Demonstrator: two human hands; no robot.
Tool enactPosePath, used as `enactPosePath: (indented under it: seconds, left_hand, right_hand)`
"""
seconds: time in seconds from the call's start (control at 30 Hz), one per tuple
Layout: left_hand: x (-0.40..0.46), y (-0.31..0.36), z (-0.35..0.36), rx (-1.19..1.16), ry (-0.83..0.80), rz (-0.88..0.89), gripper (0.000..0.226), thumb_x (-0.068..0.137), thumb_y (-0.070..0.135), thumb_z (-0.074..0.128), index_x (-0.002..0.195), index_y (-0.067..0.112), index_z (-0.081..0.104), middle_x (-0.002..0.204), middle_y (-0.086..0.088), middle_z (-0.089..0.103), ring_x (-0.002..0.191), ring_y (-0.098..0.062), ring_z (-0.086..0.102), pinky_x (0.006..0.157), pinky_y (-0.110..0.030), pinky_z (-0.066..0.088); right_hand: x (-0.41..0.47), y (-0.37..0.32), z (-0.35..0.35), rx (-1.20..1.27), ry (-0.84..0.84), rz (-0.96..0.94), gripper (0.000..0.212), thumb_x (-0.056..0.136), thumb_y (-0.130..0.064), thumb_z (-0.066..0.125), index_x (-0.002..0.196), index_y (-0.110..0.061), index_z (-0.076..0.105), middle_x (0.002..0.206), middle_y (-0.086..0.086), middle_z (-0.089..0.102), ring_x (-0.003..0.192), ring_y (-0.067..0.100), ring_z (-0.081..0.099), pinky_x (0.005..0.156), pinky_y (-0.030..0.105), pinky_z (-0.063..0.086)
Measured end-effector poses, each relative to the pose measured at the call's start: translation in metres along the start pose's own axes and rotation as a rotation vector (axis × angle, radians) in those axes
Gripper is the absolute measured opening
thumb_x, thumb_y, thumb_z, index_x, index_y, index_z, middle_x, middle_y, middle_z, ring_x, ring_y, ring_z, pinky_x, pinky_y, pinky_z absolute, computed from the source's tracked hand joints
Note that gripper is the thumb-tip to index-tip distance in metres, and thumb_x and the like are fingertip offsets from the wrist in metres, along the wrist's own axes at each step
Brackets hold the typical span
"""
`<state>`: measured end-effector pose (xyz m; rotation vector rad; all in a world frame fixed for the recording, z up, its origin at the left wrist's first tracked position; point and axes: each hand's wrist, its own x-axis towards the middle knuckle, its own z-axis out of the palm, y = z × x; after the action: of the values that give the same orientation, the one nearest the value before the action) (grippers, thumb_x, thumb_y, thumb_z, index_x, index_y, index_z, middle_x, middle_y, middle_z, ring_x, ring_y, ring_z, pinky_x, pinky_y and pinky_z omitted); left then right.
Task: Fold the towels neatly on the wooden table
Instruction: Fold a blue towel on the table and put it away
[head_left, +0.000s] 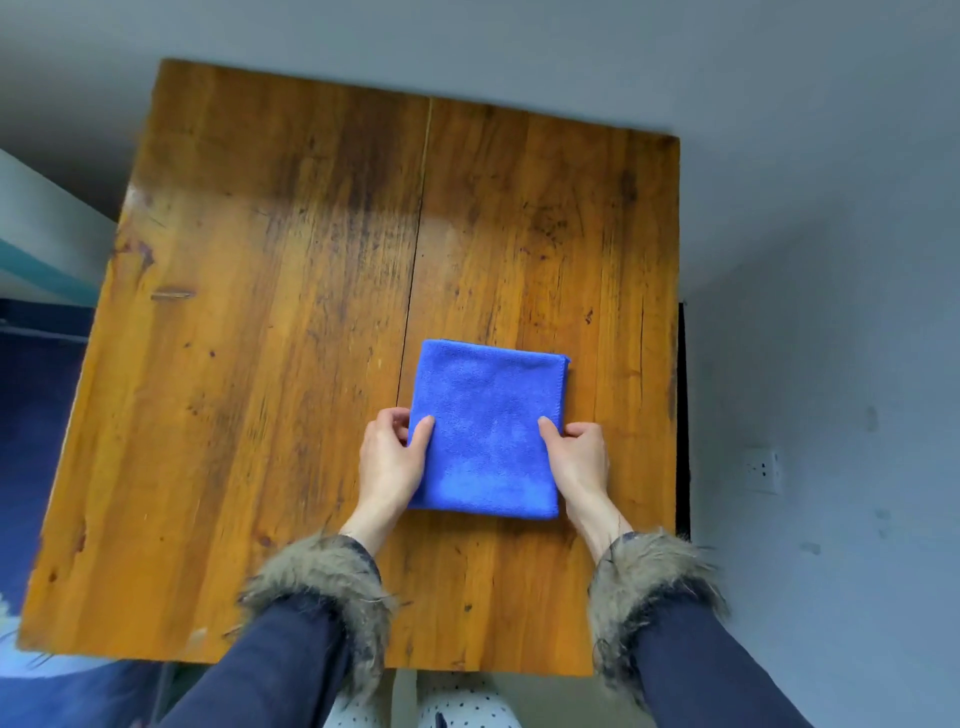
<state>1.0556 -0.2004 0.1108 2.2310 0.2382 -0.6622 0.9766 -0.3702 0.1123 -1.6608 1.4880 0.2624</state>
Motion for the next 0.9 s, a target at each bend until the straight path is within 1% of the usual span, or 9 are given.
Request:
enactPosePath:
  seconds: [0.07,0.17,0.23,0.3,0.47,0.57,0.63,0.77,0.9]
  left_hand:
    - [0.0,0.001,0.005,0.034,-0.008,-0.017,0.031,0.087,0.033,0.06,0.108,0.01,0.054,0.098,-0.008,0.057,0.09,-0.021,0.053,0.073,-0.028,0.038]
    - [0.004,0.004,0.005,0.048,-0.06,-0.098,0.032,0.086,0.033,0.062,0.107,0.01,0.055,0.101,-0.008,0.063,0.097,-0.025,0.057,0.079,-0.034,0.044]
    - [0.001,0.006,0.002,0.03,-0.118,-0.134,0.025,0.086,0.031,0.061,0.102,0.012,0.058,0.096,-0.004,0.063,0.092,-0.023,0.058,0.075,-0.032,0.045]
    - [-0.009,0.001,-0.003,-0.068,-0.136,-0.162,0.018,0.086,0.028,0.062,0.095,0.013,0.059,0.089,0.0,0.061,0.082,-0.019,0.057,0.065,-0.028,0.041]
    - [-0.052,-0.031,-0.034,-0.371,-0.103,-0.149,0.009,0.087,0.016,0.063,0.091,0.009,0.06,0.082,0.001,0.063,0.076,-0.015,0.058,0.062,-0.02,0.045]
    - [-0.086,-0.054,-0.074,-0.554,-0.049,-0.172,0.002,0.089,0.01,0.059,0.088,0.009,0.06,0.081,0.001,0.064,0.069,-0.007,0.059,0.052,-0.009,0.043]
    - [-0.107,-0.075,-0.106,-0.657,0.008,-0.206,0.008,0.091,0.009,0.056,0.086,0.011,0.062,0.082,0.001,0.067,0.068,-0.005,0.062,0.057,-0.013,0.047]
    - [-0.153,-0.122,-0.174,-0.801,0.151,-0.213,0.01,0.092,0.01,0.055,0.091,0.01,0.065,0.095,-0.008,0.069,0.083,-0.018,0.062,0.076,-0.03,0.048]
    - [-0.215,-0.178,-0.233,-0.946,0.333,-0.215,0.011,0.092,0.011,0.055,0.097,0.01,0.065,0.096,-0.005,0.071,0.085,-0.017,0.064,0.078,-0.031,0.05]
  right_hand:
    - [0.004,0.0,0.004,0.0,-0.029,0.02,0.039,0.081,-0.045,0.062,0.104,-0.016,0.05,0.098,-0.002,0.058,0.094,0.023,0.059,0.088,0.044,0.047]
    - [0.012,0.002,0.005,0.037,-0.121,0.017,0.051,0.066,-0.052,0.063,0.095,-0.011,0.056,0.092,0.001,0.065,0.085,0.024,0.064,0.079,0.041,0.052]
    - [0.01,-0.001,0.002,0.099,-0.182,0.027,0.039,0.074,-0.039,0.066,0.093,-0.006,0.061,0.096,0.009,0.069,0.088,0.029,0.066,0.081,0.045,0.054]
    - [0.002,-0.003,-0.003,0.132,-0.222,-0.001,0.019,0.084,-0.022,0.064,0.091,-0.005,0.061,0.098,0.011,0.068,0.09,0.029,0.066,0.08,0.041,0.053]
    - [-0.038,-0.013,-0.01,0.096,-0.373,-0.196,0.008,0.085,-0.014,0.064,0.087,-0.009,0.058,0.09,0.005,0.062,0.077,0.017,0.057,0.064,0.028,0.044]
    - [-0.075,-0.029,-0.007,0.058,-0.568,-0.248,0.009,0.084,-0.014,0.066,0.079,-0.013,0.059,0.091,0.008,0.065,0.079,0.018,0.059,0.066,0.027,0.044]
    - [-0.104,-0.041,0.001,0.02,-0.707,-0.256,0.007,0.084,-0.013,0.066,0.082,-0.011,0.059,0.093,0.009,0.066,0.083,0.019,0.06,0.072,0.03,0.044]
    - [-0.173,-0.06,0.035,-0.027,-1.006,-0.238,0.006,0.086,-0.01,0.062,0.092,-0.009,0.06,0.091,0.003,0.07,0.078,0.015,0.067,0.062,0.022,0.049]
    - [-0.259,-0.068,0.085,-0.18,-1.155,-0.349,0.005,0.088,-0.007,0.057,0.093,-0.008,0.057,0.088,0.005,0.066,0.075,0.016,0.061,0.062,0.024,0.048]
